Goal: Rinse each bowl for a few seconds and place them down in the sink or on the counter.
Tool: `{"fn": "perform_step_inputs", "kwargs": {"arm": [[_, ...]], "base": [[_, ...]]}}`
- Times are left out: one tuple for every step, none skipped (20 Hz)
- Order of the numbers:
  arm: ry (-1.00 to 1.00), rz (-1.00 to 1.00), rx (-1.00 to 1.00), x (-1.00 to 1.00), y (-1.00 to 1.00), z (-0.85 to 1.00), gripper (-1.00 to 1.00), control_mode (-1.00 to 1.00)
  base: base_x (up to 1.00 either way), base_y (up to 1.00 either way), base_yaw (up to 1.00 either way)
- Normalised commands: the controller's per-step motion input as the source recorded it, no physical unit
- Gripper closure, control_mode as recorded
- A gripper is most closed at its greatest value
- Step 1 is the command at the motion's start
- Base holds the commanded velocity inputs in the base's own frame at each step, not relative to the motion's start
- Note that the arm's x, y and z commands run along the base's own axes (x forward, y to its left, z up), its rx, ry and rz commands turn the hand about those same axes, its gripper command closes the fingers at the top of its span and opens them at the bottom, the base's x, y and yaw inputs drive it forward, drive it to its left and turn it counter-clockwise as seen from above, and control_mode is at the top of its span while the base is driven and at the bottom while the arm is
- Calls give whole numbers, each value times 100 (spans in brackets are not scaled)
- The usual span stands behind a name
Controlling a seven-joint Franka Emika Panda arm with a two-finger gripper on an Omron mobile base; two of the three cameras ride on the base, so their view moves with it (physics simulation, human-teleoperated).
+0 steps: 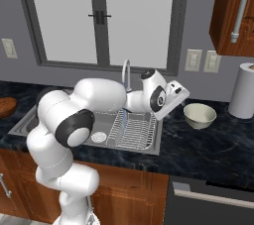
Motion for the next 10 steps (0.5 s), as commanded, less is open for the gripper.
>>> {"fn": "perform_step_inputs", "kwargs": {"arm": [[0,0,0,0,-8,-9,-100,-100],[0,0,0,0,-6,-9,-100,-100],[0,0,0,0,-6,-8,-100,-100],[0,0,0,0,-3,-8,-100,-100],[0,0,0,0,-2,-8,-100,-100],[0,0,0,0,-1,-8,-100,-100],[0,0,0,0,-1,-7,-100,-100],[0,0,0,0,-1,-8,-100,-100],[0,0,0,0,-1,-9,-100,-100],[1,0,0,0,-2,-9,-100,-100]], "base": [[0,0,0],[0,0,0],[0,0,0],[0,0,0],[0,0,0],[0,0,0],[0,0,0],[0,0,0],[0,0,0],[0,0,0]]}}
